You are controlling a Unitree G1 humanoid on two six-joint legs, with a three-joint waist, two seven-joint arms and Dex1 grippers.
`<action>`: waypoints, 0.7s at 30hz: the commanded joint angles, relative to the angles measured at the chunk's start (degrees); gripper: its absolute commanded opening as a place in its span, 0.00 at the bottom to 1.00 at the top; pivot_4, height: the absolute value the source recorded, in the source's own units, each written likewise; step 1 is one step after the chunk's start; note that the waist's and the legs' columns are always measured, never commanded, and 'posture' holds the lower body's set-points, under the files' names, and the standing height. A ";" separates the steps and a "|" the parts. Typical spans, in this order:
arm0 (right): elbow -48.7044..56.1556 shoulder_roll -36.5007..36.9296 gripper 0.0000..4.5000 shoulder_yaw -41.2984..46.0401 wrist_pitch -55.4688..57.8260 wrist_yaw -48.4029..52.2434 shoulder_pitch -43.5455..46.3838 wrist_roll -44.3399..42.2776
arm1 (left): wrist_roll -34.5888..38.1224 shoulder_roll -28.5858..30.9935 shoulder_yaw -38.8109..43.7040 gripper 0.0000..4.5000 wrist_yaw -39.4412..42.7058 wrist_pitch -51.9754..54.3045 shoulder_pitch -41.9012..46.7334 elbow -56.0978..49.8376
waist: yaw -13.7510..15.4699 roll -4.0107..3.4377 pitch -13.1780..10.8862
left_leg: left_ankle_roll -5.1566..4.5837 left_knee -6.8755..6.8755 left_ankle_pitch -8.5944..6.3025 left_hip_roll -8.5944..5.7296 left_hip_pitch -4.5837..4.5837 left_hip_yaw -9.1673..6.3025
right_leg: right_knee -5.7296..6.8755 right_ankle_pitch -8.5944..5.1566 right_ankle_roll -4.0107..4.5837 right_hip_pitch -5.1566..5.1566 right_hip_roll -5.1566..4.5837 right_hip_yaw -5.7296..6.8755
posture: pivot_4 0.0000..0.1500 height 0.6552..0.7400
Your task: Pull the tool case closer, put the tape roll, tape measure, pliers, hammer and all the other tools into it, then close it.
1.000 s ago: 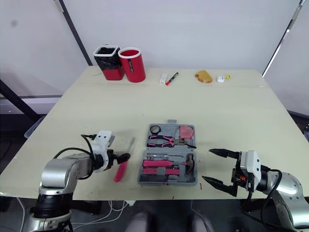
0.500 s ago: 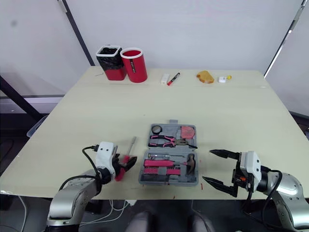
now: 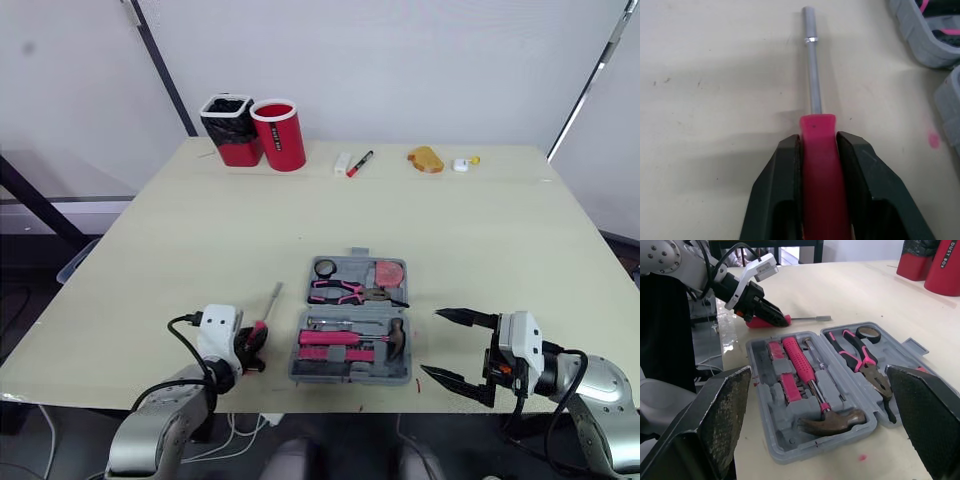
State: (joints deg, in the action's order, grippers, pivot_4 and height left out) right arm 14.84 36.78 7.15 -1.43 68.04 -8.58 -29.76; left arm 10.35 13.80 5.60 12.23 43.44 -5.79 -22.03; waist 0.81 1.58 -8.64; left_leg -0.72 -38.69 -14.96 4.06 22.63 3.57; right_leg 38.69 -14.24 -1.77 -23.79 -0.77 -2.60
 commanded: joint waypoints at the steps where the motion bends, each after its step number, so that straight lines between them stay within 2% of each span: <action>1: 1.50 0.19 1.00 0.89 -0.23 -0.23 -0.02 -1.12 | 0.22 0.11 -0.45 0.14 0.30 -0.28 -0.25 0.60 | 0.00 -0.03 0.02 | 0.00 0.00 0.00 0.00 0.00 0.00 | 0.00 0.00 0.00 0.00 0.00 0.00 | 1.00 1.00; 11: 1.84 -0.55 1.00 0.69 -0.46 -0.16 -0.99 -1.74 | 2.01 5.06 2.28 0.14 5.91 -5.65 -0.04 -0.43 | -0.13 -0.03 0.02 | 0.00 0.00 0.00 0.01 0.00 -0.01 | 0.00 -0.09 0.15 -0.01 0.01 0.01 | 1.00 1.00; 21: 1.67 -1.12 1.00 0.69 -1.14 -0.30 -2.03 -1.59 | 7.78 20.14 5.83 0.14 25.30 -14.84 4.79 3.79 | -0.03 -0.04 0.00 | 0.00 0.04 0.00 0.02 0.03 0.01 | -0.09 -0.11 0.18 -0.02 -0.01 0.04 | 1.00 1.00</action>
State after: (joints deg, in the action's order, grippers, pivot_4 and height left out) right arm 14.97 35.70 7.12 -1.59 67.79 -10.34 -30.53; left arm 16.44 32.40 9.73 33.75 31.55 -1.93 -18.04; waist 0.77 1.54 -8.64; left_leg -0.72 -38.65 -14.96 4.09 22.67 3.59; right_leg 38.58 -14.35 -1.58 -23.81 -0.78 -2.57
